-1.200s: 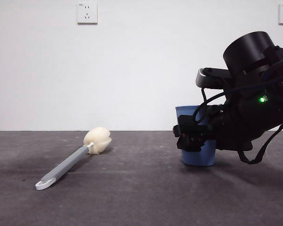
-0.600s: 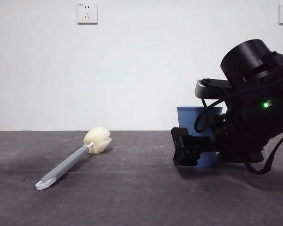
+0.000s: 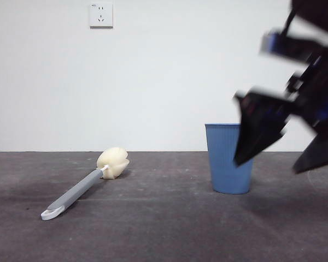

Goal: Pick up the cup brush,pick up the cup,insert the brush into the cup,clean the cup,put the cup brush back,put the cup back to the fixed position on the table

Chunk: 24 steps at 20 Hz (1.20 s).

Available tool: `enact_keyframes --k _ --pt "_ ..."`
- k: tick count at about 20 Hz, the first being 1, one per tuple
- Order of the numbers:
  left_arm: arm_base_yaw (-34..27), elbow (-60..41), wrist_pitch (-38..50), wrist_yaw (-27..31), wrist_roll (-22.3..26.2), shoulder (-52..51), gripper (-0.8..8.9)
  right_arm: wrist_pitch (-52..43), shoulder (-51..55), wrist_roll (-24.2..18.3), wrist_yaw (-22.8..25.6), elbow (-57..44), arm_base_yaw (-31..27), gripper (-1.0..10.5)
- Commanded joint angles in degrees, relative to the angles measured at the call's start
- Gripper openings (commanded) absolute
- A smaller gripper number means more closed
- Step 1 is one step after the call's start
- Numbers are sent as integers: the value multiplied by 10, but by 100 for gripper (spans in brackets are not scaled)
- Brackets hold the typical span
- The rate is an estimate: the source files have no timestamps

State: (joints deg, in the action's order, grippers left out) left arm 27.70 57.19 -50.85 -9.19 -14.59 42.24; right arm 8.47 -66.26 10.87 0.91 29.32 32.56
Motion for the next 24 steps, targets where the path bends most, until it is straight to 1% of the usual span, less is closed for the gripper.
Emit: enact_keyframes --k 1,3,4,7,9,12,14,17,19,21,23,24 --pt "1 -5 0 0 14 -2 439 103 106 18 -26 -2 2 509" --pt "1 -5 -3 -1 16 -2 439 179 184 17 -56 5 2 506" --pt "1 -5 -7 -3 26 -2 439 220 221 18 -74 16 2 503" --pt "1 -5 -36 -6 42 -2 436 332 278 17 -107 77 2 501" --pt "1 -5 -58 -19 44 -2 436 398 283 9 -131 132 2 501" --pt "1 -5 -82 -24 61 -2 436 489 274 -14 -131 218 2 501" --pt "1 -5 -89 -44 63 -2 436 534 263 -15 -130 262 2 500" --pt "1 -5 -97 -49 73 -2 435 570 252 -30 -132 297 2 500" --pt "1 -5 -101 -53 73 -2 425 576 250 -29 -156 299 2 499" --pt "1 -5 -103 -61 73 -2 322 576 250 -29 -160 299 2 484" --pt "1 -5 -103 -60 74 -2 218 576 250 -30 -161 299 2 339" --pt "1 -5 -103 -60 73 -1 140 576 250 -30 -161 299 2 232"
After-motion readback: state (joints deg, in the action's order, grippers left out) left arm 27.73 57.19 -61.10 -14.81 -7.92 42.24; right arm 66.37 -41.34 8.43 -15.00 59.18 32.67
